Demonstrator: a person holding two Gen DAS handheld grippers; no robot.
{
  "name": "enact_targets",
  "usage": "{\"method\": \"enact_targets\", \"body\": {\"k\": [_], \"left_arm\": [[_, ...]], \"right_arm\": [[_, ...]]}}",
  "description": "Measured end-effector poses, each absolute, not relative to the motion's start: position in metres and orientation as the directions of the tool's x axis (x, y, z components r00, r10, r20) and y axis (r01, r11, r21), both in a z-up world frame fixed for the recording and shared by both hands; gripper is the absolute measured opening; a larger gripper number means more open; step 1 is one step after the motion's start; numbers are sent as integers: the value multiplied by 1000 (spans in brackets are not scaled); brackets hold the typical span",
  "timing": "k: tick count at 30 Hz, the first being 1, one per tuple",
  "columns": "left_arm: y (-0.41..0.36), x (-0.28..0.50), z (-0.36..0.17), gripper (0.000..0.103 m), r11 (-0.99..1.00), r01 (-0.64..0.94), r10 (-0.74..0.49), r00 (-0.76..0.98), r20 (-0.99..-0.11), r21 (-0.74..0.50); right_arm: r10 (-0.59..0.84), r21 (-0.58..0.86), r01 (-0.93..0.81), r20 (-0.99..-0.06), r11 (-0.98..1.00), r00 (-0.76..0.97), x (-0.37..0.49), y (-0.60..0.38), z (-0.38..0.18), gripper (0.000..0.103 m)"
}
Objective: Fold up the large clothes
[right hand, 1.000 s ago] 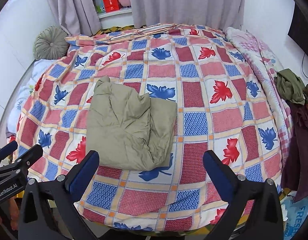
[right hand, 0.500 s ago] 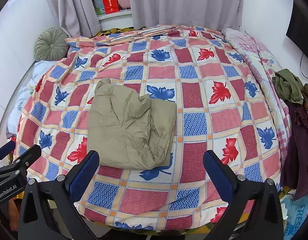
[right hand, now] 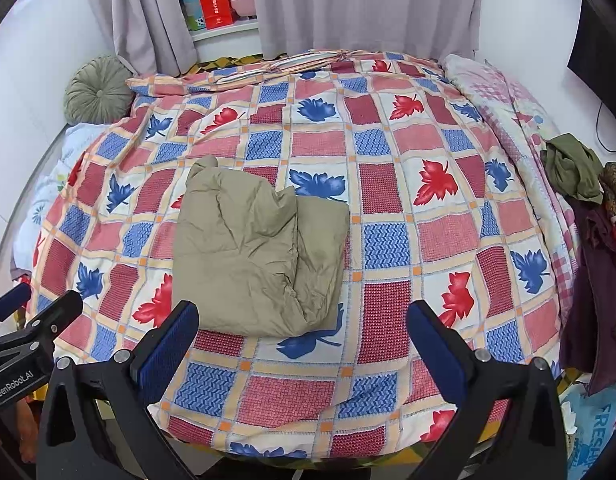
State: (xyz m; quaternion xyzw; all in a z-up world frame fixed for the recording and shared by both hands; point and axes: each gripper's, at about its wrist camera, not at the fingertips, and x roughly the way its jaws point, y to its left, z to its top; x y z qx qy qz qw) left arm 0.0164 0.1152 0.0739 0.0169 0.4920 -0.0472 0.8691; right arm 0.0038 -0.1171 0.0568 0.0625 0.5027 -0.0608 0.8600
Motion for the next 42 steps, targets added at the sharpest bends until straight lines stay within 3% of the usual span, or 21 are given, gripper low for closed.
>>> {"method": "enact_targets", "body": {"k": [42], "left_arm": [[115,19,73,103,995,102,-65,512,-857,-15]], "right_arm": [[-43,49,176,-873,983,485,1,-113,57,103]]}}
